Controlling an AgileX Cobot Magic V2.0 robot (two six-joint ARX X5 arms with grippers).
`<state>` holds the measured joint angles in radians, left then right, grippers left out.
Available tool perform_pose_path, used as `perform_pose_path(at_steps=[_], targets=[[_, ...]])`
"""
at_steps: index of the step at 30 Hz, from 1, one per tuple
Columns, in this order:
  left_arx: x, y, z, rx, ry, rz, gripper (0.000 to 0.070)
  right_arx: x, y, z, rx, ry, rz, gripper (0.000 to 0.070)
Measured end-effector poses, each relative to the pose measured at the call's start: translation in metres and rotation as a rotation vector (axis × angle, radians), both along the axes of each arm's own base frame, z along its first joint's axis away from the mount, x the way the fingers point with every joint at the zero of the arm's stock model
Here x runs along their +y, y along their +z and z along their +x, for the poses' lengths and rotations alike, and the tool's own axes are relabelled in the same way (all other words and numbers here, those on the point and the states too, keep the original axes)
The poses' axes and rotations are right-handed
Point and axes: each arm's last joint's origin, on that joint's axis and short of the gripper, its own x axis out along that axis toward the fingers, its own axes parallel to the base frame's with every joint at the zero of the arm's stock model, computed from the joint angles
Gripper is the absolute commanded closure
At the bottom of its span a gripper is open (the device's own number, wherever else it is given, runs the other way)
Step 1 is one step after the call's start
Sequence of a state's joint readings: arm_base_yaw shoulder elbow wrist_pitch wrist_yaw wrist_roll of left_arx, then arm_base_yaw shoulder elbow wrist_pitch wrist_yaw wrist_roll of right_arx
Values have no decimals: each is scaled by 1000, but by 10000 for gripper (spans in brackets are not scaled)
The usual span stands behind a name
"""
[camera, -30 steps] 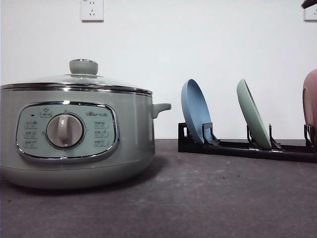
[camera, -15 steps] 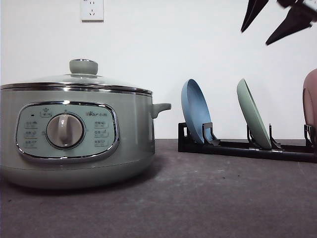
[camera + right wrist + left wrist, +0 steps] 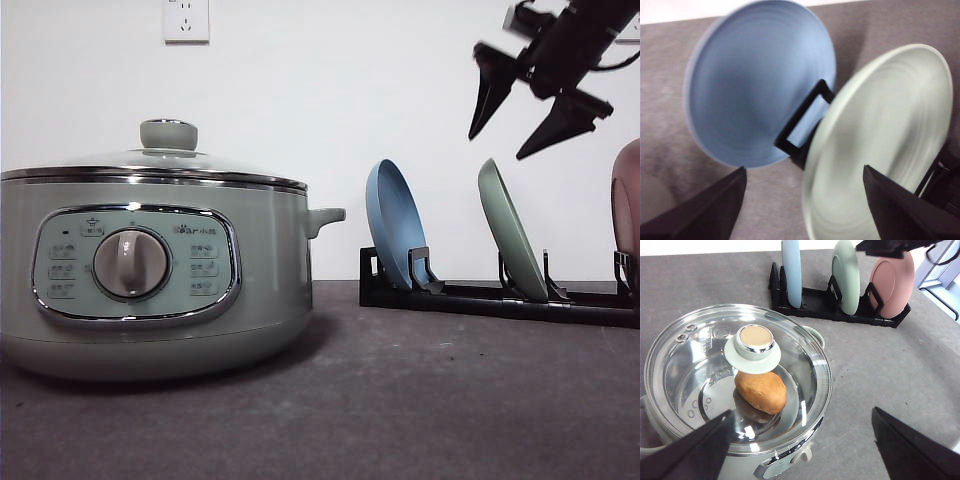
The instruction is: Transfer potato from steamer to green plate
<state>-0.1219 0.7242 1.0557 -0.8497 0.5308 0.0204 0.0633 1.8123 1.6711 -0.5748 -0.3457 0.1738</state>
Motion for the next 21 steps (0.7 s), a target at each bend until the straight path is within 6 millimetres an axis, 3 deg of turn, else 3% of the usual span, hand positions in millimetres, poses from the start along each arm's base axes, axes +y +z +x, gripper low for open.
perform_pose_path(at_steps=[7, 12, 16, 19, 21], targets=[[0, 0, 0, 0, 0, 0, 140, 4, -11, 9, 6, 2, -7, 331], [0, 0, 0, 1, 0, 0, 140, 7, -20, 14, 19, 6, -8, 443], [0, 0, 0, 1, 0, 0, 140, 7, -20, 14, 17, 6, -7, 463], [0, 0, 0, 1, 0, 0, 140, 7, -20, 14, 17, 5, -7, 580], [0, 0, 0, 1, 0, 0, 140, 7, -20, 14, 18, 5, -6, 616]])
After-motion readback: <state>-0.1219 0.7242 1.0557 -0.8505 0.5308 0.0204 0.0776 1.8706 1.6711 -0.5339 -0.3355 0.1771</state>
